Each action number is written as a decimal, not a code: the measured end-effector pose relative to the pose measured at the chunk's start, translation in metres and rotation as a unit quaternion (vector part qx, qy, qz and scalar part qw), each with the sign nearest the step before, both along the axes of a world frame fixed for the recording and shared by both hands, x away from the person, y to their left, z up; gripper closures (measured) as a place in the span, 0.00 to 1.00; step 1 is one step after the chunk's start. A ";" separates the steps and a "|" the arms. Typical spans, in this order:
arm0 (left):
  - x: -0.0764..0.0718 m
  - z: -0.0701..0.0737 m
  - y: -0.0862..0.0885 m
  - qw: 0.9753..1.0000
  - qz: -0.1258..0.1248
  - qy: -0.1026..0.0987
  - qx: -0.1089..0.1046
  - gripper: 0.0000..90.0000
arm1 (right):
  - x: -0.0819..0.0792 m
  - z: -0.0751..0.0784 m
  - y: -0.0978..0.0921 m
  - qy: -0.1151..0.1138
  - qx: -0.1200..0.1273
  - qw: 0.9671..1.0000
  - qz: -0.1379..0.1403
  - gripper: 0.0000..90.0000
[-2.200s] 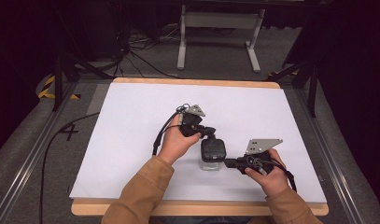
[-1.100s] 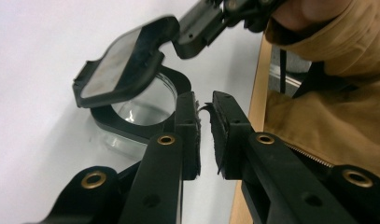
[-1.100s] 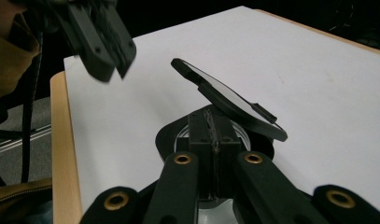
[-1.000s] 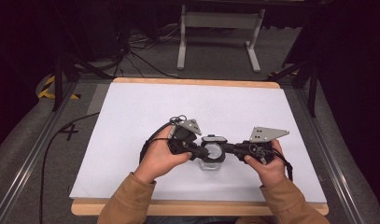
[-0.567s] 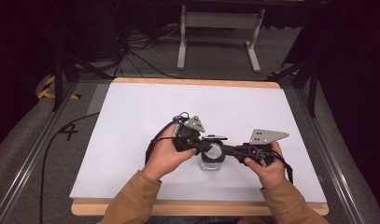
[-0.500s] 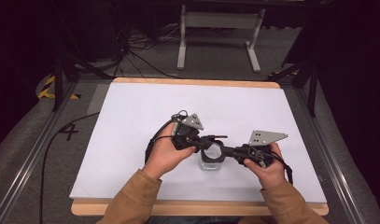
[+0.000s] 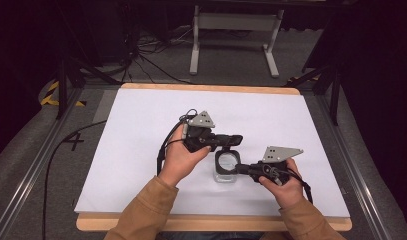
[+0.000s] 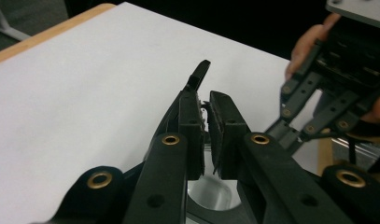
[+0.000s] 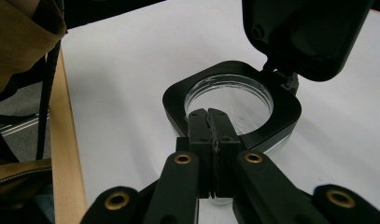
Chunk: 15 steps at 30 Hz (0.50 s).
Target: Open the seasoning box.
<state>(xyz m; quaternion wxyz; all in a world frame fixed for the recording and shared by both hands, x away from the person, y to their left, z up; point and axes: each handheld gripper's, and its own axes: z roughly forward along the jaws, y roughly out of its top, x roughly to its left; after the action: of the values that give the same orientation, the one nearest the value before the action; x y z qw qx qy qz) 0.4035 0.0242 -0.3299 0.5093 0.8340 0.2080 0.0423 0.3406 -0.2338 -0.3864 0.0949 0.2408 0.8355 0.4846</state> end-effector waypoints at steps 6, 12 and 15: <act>0.009 -0.005 0.001 1.000 0.017 -0.003 -0.007 0.94 | -0.001 -0.002 -0.001 -0.008 0.005 1.000 -0.002 1.00; 0.018 -0.010 0.000 0.999 0.030 -0.015 -0.003 0.92 | -0.003 -0.002 -0.001 -0.016 0.002 1.000 -0.003 1.00; 0.022 -0.014 0.000 0.999 0.036 -0.008 0.000 0.93 | -0.003 -0.003 -0.002 -0.015 0.006 1.000 -0.004 1.00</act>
<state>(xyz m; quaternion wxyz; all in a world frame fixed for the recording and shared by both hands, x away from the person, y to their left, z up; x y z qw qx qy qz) 0.4254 0.0245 -0.3443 0.5091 0.8257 0.2336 0.0668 0.3378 -0.2355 -0.3895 0.1081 0.2372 0.8300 0.4930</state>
